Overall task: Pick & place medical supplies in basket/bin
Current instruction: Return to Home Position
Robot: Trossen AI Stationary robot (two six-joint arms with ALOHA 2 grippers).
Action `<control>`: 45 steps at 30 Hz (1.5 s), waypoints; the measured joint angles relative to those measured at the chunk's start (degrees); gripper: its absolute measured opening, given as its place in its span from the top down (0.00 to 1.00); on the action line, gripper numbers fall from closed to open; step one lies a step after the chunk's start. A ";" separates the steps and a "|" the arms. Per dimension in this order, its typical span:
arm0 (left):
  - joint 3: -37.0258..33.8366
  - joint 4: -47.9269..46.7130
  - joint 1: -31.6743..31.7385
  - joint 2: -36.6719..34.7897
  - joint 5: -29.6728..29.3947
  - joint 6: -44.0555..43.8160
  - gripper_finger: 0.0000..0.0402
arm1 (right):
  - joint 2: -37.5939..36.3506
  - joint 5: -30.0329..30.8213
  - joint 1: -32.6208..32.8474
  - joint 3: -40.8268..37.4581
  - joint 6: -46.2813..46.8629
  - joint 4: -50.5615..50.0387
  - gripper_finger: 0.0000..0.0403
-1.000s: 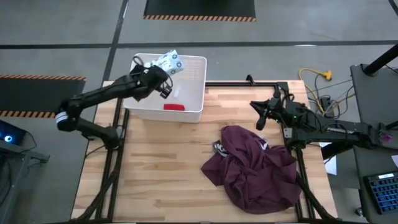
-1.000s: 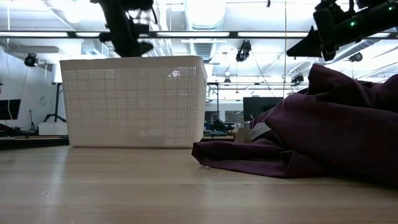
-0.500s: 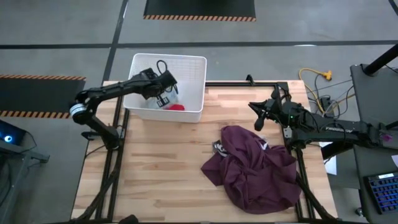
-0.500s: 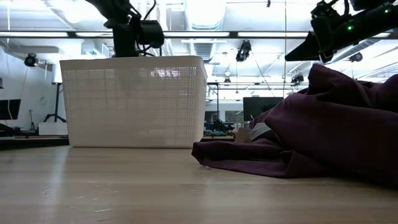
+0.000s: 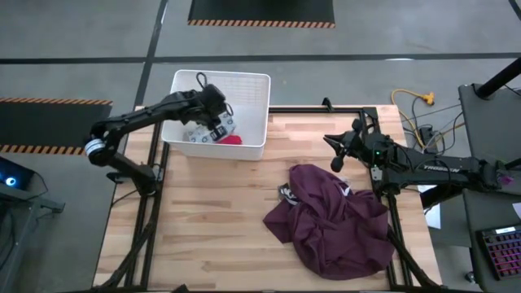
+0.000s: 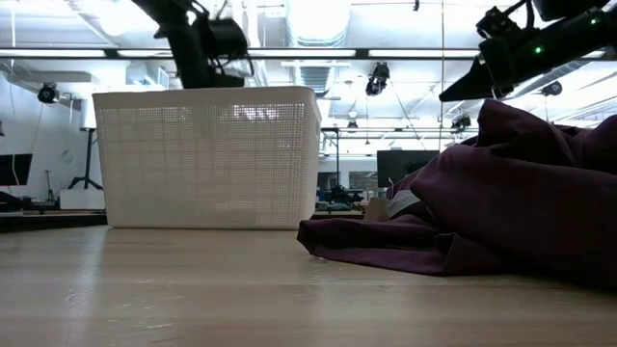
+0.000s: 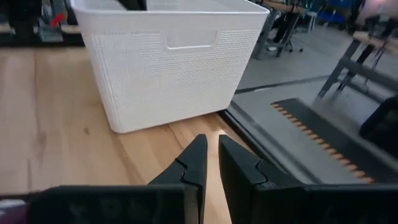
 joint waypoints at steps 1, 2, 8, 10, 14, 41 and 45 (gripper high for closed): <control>0.00 1.58 -0.01 -0.91 3.30 -1.53 0.88 | 0.00 0.00 0.02 0.00 -1.62 0.01 0.92; 0.00 3.48 -0.04 -1.92 6.58 -3.16 0.87 | -0.03 0.00 0.02 0.00 -3.01 0.06 0.92; -1.12 21.17 -5.03 -9.55 15.23 -8.02 0.87 | -0.59 -0.31 0.02 0.26 -0.16 0.25 0.92; -2.57 28.65 -7.92 -12.04 15.37 -8.00 0.89 | -0.71 -0.37 0.02 0.50 -2.18 0.19 0.92; -8.12 40.66 -13.64 -16.64 15.63 -9.21 0.93 | -2.06 -5.36 0.13 0.85 -6.06 0.18 0.92; -62.54 75.84 -31.21 -57.91 13.63 -14.51 1.00 | -18.74 -22.51 0.15 -7.17 4.23 0.11 0.92; -67.93 75.67 -31.21 -65.33 13.68 -14.87 1.00 | -19.39 -23.27 0.15 -9.01 6.73 1.11 0.92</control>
